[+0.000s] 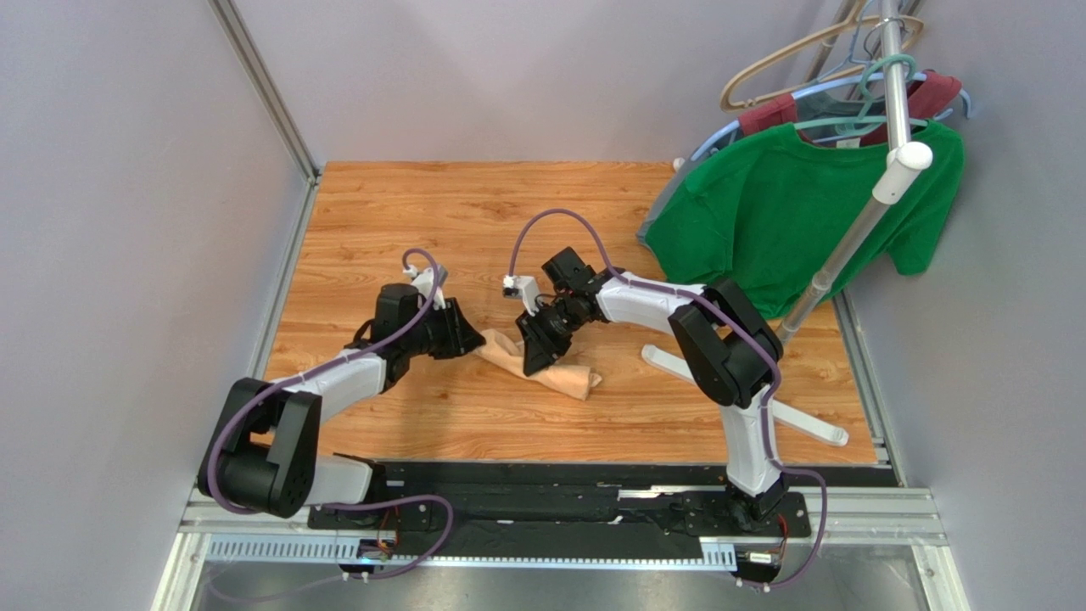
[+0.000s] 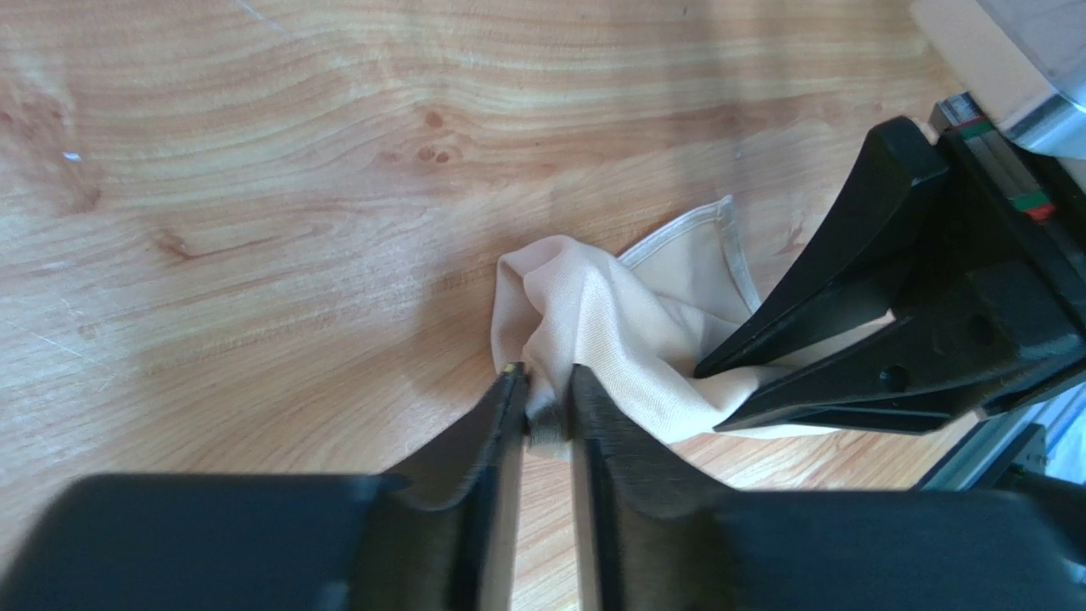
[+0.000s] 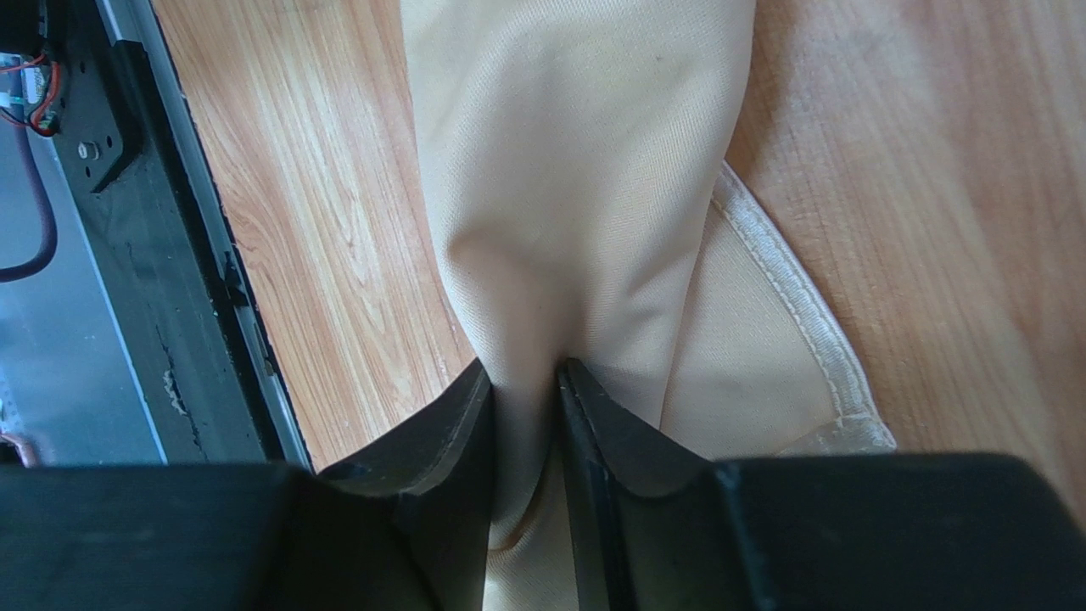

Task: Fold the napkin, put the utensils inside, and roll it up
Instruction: Roll the napkin with the utensil

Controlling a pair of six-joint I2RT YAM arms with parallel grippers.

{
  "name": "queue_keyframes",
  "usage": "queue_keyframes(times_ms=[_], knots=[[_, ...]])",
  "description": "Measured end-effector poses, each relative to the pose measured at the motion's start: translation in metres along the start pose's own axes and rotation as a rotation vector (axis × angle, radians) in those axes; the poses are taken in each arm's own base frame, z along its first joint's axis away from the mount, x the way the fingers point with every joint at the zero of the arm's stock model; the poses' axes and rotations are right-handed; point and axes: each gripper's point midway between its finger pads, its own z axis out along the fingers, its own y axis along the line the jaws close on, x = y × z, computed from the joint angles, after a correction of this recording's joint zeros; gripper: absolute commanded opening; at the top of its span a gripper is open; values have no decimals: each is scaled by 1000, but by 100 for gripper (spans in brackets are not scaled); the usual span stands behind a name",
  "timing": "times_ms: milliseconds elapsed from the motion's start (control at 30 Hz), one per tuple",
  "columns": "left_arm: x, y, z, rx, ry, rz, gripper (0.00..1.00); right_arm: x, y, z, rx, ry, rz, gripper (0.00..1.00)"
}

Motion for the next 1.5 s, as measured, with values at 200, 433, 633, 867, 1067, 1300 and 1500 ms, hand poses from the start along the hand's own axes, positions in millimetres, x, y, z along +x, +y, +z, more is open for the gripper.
queue_keyframes(times_ms=[200,433,633,867,1067,1300,1500], knots=[[8,4,5,-7,41,-15,0,0,5,-1,-19,2,29,49],[-1,3,10,-21,70,-17,0,-3,4,-12,56,-1,33,63],[-5,3,13,-34,98,-25,0,-9,-4,-33,226,-21,3,67],[1,7,14,-59,146,-49,0,-30,29,-41,415,-60,-207,69],[4,9,15,-73,170,-62,0,-34,60,-22,508,-50,-390,70],[3,9,17,-74,174,-64,0,-21,37,-3,628,22,-435,68],[3,9,16,-74,175,-64,0,-6,12,5,704,90,-427,66]])
